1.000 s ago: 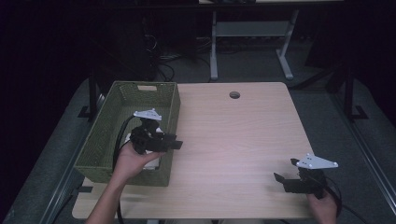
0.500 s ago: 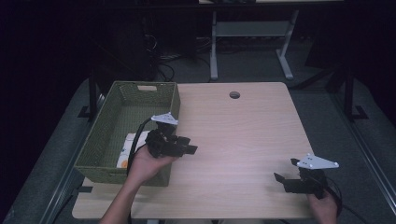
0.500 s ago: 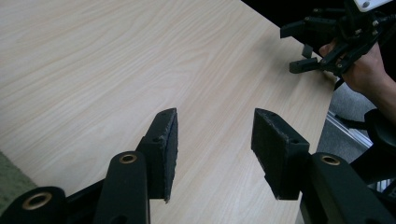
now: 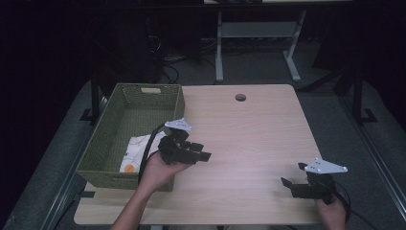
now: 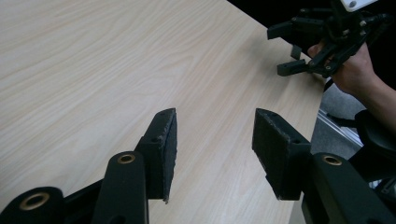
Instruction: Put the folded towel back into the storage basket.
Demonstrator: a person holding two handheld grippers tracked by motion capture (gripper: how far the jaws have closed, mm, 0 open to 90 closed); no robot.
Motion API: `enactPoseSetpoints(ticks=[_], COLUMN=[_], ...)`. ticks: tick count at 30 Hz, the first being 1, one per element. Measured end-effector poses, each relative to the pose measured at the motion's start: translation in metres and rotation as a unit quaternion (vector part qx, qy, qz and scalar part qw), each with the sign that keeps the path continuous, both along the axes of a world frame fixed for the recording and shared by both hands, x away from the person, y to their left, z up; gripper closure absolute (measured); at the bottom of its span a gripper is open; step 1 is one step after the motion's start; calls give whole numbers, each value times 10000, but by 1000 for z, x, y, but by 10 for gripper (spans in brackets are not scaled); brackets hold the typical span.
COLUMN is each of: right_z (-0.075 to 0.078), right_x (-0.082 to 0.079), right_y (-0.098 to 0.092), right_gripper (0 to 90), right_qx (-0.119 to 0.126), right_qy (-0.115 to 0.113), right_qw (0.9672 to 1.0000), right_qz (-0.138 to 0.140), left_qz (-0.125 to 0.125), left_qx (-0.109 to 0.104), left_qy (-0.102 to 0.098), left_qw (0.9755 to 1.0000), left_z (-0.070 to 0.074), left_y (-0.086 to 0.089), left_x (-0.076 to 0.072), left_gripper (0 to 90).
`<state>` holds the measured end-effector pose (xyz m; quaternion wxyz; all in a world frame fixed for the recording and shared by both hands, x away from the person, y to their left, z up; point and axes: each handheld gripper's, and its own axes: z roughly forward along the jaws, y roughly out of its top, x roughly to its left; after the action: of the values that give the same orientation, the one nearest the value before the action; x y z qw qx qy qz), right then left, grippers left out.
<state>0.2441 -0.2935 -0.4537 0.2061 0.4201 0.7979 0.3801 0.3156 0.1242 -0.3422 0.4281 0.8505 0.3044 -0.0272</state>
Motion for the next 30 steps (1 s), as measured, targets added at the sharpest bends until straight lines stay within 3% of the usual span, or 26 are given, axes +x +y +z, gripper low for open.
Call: enactPoseSetpoints(ticks=[15, 30], right_z=[1, 2], right_x=[-1, -1], right_y=[-1, -3], right_gripper=[137, 137], right_qx=[12, 31], right_qy=[-4, -33], right_qw=[10000, 10000], right_qz=[-7, -20], left_qz=[-237, -380], left_qx=[-25, 8], left_qy=[58, 192], left_qw=[9997, 9991], left_z=[-10, -33], left_y=[-28, -59], left_x=[-4, -8], left_gripper=[486, 457])
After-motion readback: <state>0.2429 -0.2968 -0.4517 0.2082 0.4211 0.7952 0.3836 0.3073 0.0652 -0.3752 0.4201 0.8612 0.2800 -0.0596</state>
